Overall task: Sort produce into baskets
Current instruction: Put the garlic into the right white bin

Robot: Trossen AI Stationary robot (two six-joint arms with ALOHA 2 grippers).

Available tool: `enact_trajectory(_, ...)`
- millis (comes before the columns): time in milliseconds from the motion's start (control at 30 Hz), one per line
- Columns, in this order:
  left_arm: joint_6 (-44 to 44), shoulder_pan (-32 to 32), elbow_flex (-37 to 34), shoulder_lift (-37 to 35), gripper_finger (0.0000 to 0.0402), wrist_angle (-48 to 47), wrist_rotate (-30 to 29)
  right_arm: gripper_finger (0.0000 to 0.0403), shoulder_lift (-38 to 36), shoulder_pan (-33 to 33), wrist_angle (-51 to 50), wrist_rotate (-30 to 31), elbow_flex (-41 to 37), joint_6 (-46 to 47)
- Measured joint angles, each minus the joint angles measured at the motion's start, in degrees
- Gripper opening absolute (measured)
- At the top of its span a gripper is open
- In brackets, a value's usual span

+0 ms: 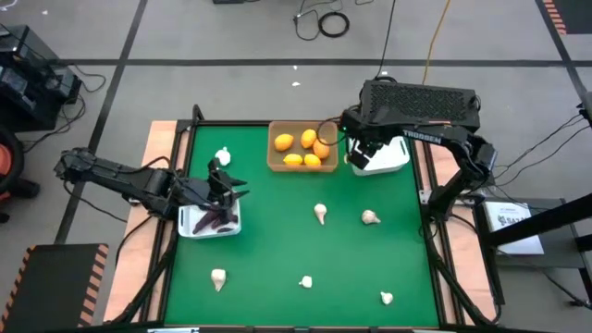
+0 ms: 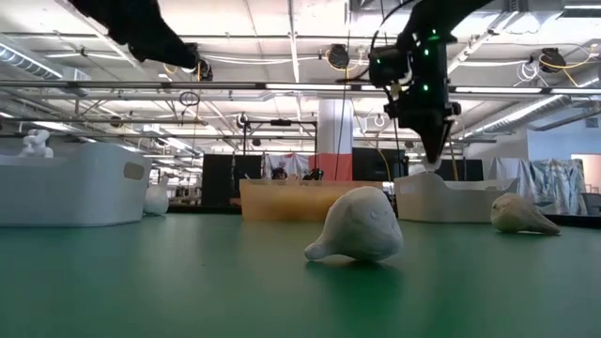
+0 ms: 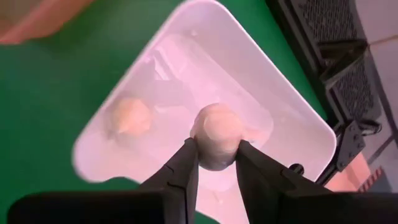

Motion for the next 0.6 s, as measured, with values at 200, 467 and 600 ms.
enact_trajectory(200,3.21,2.90,0.00,0.00,0.0125,3.81,7.16,0.0101,0.03,-2.08,2.96,-0.07,-2.82,-1.17)
enact_trajectory(467,3.26,3.71,-0.02,0.00,0.0125,3.90,8.20,0.0124,0.03,-2.49,3.01,-0.04,-3.43,-1.82)
enact_trajectory(600,3.46,2.75,-0.04,0.00,0.0125,7.18,8.16,0.0136,0.03,-2.47,3.01,-0.04,-3.43,-2.04)
